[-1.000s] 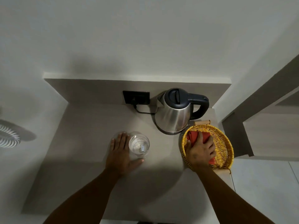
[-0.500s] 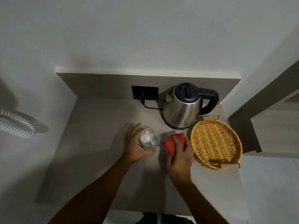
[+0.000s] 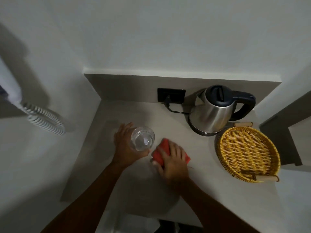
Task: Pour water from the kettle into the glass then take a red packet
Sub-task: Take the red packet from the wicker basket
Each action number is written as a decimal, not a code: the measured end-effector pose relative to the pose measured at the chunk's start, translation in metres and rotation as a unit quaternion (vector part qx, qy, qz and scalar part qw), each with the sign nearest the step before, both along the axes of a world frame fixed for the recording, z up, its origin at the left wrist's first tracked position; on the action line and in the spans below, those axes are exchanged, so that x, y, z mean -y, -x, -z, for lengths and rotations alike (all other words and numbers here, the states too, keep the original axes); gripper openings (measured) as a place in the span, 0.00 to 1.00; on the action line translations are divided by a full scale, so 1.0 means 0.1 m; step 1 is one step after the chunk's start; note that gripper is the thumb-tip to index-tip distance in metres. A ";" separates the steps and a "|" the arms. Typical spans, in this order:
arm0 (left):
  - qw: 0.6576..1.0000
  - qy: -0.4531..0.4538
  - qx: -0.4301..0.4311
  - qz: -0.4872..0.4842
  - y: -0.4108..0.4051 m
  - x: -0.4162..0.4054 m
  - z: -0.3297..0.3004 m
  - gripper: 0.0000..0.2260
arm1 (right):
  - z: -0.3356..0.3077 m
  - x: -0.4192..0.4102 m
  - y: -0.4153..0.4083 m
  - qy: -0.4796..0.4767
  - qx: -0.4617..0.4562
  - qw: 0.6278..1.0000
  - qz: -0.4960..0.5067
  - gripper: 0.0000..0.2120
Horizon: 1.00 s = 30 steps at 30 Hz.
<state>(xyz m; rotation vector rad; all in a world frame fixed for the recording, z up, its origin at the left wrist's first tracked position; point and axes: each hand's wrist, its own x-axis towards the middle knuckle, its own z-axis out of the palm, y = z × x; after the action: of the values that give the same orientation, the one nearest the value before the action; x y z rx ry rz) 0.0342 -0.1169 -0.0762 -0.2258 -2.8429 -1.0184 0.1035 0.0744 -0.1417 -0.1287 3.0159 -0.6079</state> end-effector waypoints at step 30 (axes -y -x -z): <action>0.996 -0.061 0.039 0.047 -0.01 -0.49 0.15 0.35 | -0.11 -0.86 0.11 -0.076 0.012 0.986 0.151 0.26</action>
<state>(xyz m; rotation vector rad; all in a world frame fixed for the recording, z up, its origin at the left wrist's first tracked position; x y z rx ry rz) 0.0355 -0.0677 -0.0916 -0.3169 -2.8497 -1.2422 0.0928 0.1599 -0.1303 0.3459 3.0657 -0.3895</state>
